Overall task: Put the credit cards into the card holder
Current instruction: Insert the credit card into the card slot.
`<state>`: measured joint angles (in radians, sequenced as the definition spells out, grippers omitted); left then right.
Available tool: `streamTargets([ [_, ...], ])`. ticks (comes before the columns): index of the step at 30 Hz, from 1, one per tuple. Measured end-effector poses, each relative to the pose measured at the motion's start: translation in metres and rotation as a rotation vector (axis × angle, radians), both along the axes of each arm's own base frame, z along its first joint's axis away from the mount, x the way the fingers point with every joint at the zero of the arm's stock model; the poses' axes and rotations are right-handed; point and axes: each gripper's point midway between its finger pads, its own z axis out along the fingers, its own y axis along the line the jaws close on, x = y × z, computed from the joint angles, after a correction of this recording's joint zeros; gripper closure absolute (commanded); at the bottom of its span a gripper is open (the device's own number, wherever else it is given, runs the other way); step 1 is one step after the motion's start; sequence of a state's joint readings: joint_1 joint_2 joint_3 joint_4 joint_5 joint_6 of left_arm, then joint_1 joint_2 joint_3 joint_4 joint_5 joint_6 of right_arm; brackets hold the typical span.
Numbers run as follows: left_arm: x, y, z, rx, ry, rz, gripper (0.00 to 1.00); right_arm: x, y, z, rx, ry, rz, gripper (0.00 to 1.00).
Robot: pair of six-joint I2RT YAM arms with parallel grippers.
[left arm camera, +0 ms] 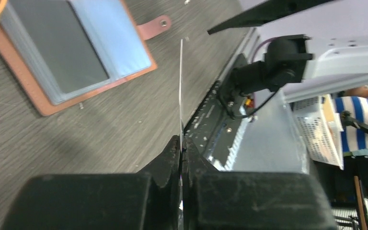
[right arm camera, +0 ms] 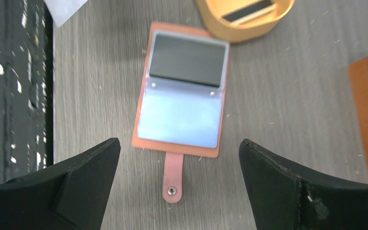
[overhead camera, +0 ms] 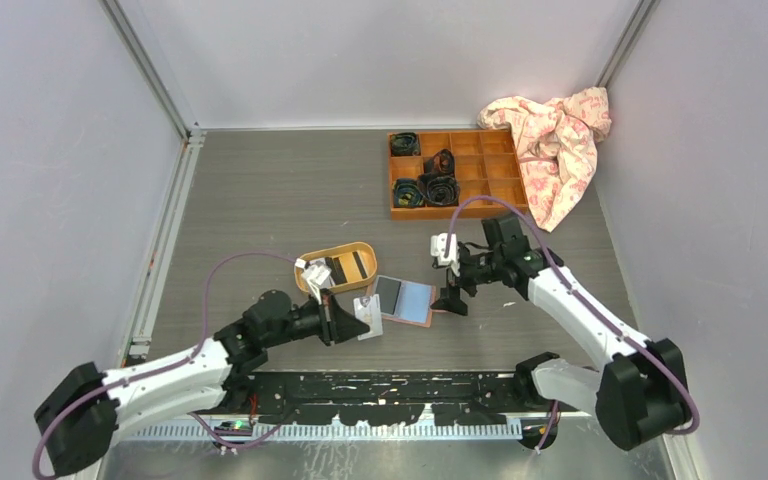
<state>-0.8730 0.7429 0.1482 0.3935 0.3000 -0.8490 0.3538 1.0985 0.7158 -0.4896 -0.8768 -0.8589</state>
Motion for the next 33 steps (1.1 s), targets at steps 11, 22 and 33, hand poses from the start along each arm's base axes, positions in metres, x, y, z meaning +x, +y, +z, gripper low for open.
streamTargets([
  [11, 0.015, -0.014, -0.051, 0.167, 0.033, 0.009, 1.0, -0.022, 0.008, -0.087, -0.344, -0.067, 0.225, 0.03],
  [22, 0.031, -0.027, -0.041, 0.163, -0.033, 0.027, 1.0, -0.023, 0.011, -0.1, -0.427, -0.153, 0.291, 0.04],
  [33, 0.043, -0.038, -0.055, 0.212, -0.073, 0.011, 1.0, -0.012, -0.024, -0.093, -0.509, -0.283, 0.342, 0.21],
])
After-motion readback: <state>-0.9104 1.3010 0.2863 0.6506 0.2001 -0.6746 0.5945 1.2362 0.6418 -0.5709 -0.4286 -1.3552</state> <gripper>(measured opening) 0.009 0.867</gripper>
